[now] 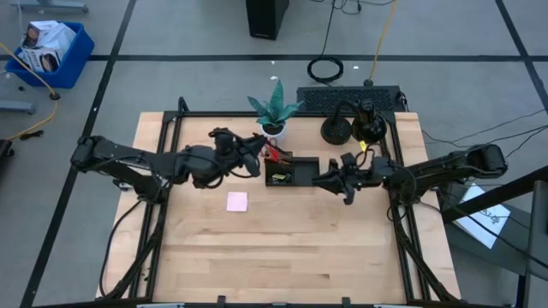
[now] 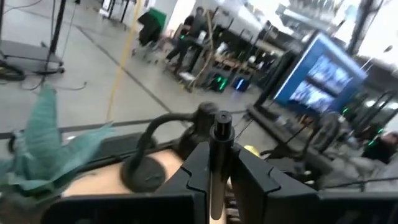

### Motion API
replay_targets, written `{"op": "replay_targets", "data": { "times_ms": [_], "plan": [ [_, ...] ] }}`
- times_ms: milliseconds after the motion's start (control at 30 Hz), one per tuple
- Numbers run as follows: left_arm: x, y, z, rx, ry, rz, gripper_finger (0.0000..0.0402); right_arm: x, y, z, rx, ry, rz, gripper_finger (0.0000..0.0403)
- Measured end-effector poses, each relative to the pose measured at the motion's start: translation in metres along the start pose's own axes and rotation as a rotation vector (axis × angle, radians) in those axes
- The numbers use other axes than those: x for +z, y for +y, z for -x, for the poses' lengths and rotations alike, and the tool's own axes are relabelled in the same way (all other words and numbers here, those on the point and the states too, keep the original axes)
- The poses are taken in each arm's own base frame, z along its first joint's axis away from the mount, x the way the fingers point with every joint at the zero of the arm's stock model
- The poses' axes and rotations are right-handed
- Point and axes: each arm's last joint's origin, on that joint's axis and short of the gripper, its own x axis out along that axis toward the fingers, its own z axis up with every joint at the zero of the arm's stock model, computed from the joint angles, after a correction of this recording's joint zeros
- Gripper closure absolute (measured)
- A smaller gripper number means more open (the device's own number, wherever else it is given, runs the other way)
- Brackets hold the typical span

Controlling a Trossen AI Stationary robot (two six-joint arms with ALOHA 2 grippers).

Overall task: Pick and place office supplies into organizer
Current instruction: Put the black pen into the black desk organizer

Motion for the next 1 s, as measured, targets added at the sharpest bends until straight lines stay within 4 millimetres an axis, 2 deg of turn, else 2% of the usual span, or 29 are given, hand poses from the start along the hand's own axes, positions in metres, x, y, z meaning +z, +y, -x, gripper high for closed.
{"op": "replay_targets", "data": {
  "times_ms": [200, 433, 567, 767, 1000],
  "plan": [
    [-0.008, 0.022, -0.018, 0.114, 0.072, -0.083, 0.0370, -0.005, 0.001, 0.026, 0.036, -0.038, -0.061, 0.0344],
    [-0.020, 0.049, -0.048, 0.232, 0.109, -0.095, 0.0367, 0.006, 0.010, 0.037, 0.080, -0.123, -0.035, 0.0344],
    [-0.042, 0.062, -0.071, 0.235, 0.173, -0.097, 0.0363, 0.008, 0.012, 0.038, 0.089, -0.133, -0.035, 0.0344],
    [-0.085, 0.072, -0.096, 0.245, 0.259, -0.059, 0.0374, 0.008, 0.012, 0.039, 0.088, -0.131, -0.041, 0.0344],
    [-0.108, 0.074, -0.102, 0.259, 0.295, -0.051, 0.0369, 0.009, 0.012, 0.039, 0.091, -0.130, -0.064, 0.0344]
  ]
}}
